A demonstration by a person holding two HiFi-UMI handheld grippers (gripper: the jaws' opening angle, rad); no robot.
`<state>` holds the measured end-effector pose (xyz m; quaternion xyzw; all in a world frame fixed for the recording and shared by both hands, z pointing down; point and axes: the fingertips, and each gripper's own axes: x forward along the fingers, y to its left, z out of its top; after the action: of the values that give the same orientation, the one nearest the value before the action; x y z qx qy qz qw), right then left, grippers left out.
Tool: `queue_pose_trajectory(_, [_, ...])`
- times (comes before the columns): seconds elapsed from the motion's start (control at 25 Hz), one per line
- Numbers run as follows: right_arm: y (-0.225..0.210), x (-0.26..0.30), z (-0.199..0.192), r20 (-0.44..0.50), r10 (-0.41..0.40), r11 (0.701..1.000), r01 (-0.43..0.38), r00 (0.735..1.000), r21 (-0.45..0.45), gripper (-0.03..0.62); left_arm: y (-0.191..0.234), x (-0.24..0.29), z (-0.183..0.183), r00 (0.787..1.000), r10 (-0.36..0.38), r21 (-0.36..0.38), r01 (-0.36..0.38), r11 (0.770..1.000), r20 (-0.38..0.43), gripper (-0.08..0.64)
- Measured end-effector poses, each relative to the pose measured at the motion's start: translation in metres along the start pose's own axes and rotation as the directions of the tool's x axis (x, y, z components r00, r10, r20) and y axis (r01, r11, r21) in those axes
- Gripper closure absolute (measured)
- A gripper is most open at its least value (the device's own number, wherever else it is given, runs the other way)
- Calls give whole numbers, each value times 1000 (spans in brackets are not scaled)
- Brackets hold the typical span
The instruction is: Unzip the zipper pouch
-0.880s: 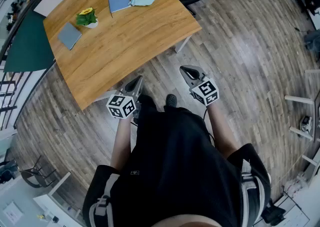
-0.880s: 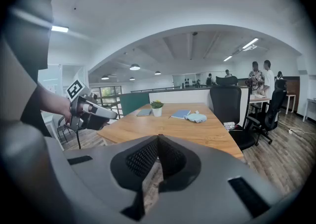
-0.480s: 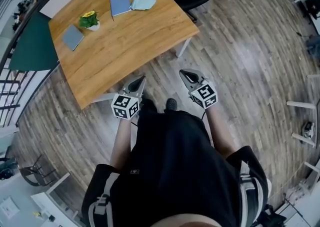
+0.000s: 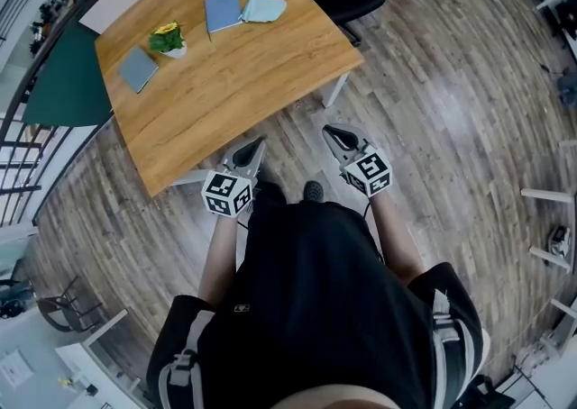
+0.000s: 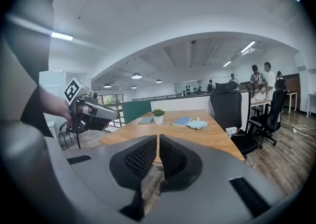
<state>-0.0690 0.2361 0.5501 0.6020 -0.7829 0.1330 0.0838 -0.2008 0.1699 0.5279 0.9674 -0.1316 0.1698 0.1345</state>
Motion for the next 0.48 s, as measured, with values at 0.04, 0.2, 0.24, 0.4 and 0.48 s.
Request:
queue_pose_trajectory(0.04, [-1,2,1,1,1,1000,-1,1000,-2,568,1,1,2,1000,-1,0,1,1000,3,560])
queue_pose_trajectory(0.2, [-6,7,6,3,5,1000,-5,1000,-11,530,5,4,7,1000,0,3,0,1000,12,535])
queue_pose_trajectory(0.24, [-7,8,7,5,5,1000,-5,1000,-13,515,5,5,9,1000,0,3,0,1000,16,521])
queue_pose_trajectory(0.4, [-7,12,10,13,20,1000,-20,1000,-11,422,7,7,14,1000,0,3,0,1000,31,462])
queue_pose_trajectory(0.48, [-8,13,12,15,30,1000,-30,999,-9,377,7,8,15,999,0,7,-1,1000,32,448])
